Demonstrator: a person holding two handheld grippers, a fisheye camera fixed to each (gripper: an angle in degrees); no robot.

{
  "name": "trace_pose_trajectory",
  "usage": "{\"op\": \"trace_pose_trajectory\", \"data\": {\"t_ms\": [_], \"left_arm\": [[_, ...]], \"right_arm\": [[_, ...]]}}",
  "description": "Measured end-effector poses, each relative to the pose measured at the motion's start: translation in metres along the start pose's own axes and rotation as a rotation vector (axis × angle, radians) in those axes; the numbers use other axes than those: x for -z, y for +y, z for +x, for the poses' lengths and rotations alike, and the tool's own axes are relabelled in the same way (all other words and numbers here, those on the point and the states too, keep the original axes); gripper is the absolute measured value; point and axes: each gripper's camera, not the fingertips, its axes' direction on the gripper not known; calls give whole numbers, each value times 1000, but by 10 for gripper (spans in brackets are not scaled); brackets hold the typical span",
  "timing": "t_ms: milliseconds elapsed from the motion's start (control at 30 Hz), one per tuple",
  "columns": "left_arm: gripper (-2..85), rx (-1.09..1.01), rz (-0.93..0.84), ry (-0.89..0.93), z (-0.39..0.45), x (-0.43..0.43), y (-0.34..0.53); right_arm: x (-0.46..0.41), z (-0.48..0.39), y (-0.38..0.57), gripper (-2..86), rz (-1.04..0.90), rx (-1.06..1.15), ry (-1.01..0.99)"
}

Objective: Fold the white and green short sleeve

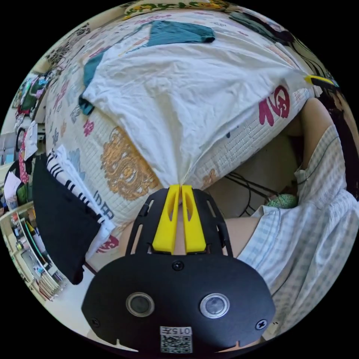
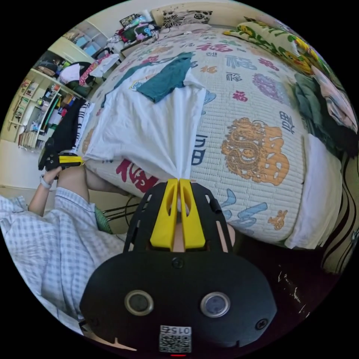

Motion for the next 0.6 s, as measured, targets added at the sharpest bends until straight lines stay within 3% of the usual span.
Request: {"op": "trace_pose_trajectory", "data": {"t_ms": [267,467,600], "left_arm": [[0,167,167,252,-115,43,81],[51,73,-97,193,-134,-5,65],[62,77,-112,157,-161,9,76]], "right_arm": [[28,23,41,-10,-78,44,7],[2,60,53,-4,-275,19,-53],[35,90,66,1,-191,-29,-62]]}}
